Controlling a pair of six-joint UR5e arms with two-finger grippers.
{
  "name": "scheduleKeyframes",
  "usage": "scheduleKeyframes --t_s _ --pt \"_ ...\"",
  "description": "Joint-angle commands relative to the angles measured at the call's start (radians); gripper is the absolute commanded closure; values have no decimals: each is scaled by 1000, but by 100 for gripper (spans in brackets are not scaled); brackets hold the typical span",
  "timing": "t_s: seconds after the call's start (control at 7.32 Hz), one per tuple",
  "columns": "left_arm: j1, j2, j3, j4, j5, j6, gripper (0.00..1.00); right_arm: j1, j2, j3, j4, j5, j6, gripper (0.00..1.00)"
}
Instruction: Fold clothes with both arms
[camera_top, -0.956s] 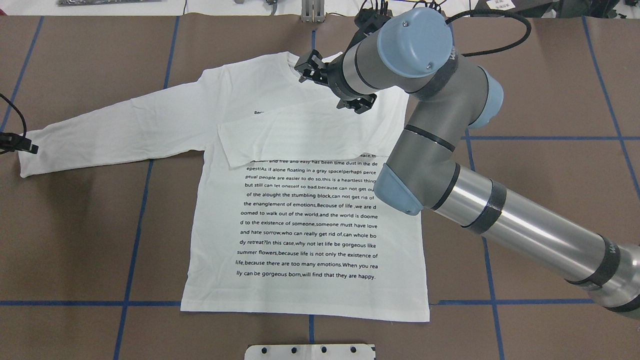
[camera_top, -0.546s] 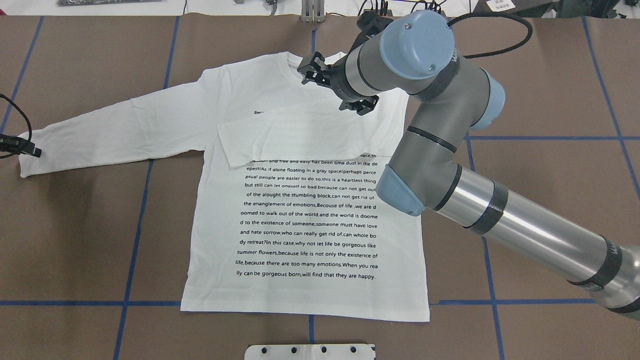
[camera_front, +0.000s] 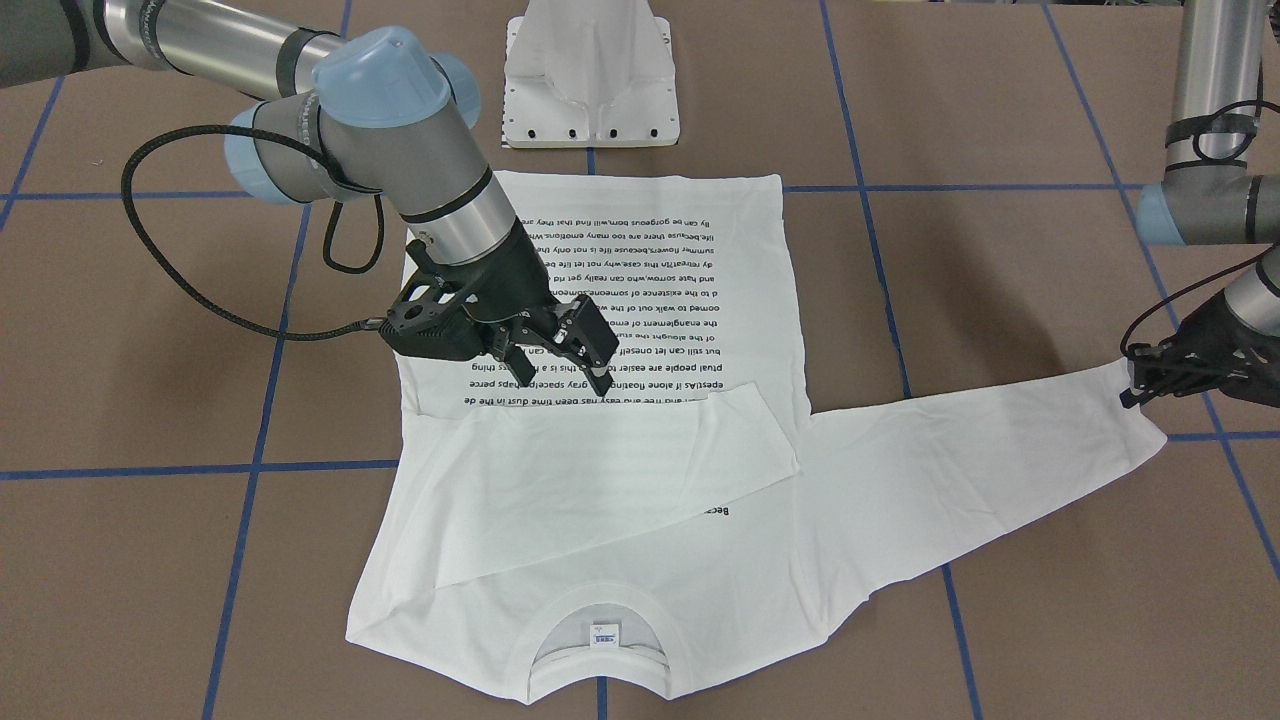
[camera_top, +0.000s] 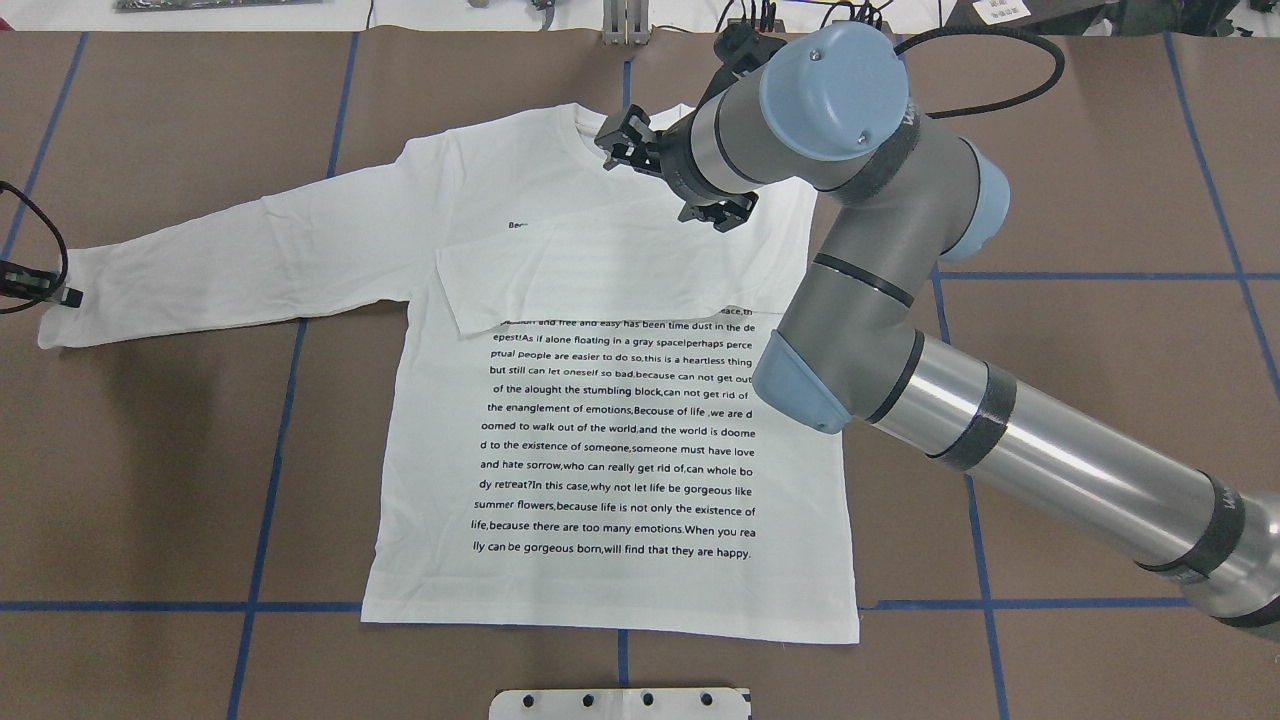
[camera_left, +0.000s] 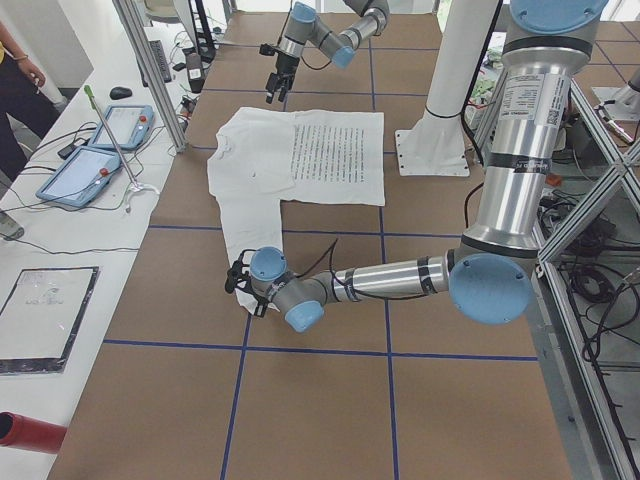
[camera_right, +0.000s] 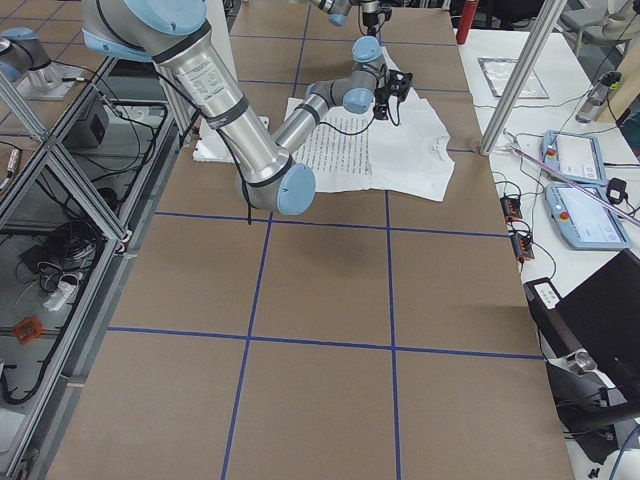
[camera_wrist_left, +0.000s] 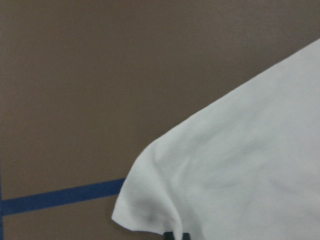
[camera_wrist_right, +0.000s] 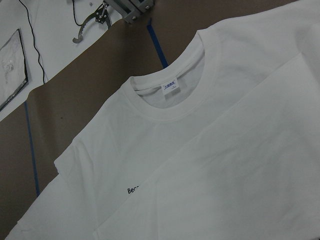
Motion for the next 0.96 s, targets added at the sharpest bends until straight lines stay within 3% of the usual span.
scheduleKeyframes --t_s 0.0,0.27,0.41,0.55,0.82 --pt "1 -15 -166 5 -96 -204 100 34 -63 38 0 52 -35 1" --pt "84 -114 -309 8 -95 -532 100 136 -211 118 2 172 -208 1" --pt "166 -213 -317 10 -55 -714 100 199 -271 123 3 238 -290 1" --pt "252 -315 -317 36 45 -844 100 260 -328 123 3 288 -382 1" --pt "369 -503 -308 146 219 -973 100 313 -394 123 3 304 -486 1"
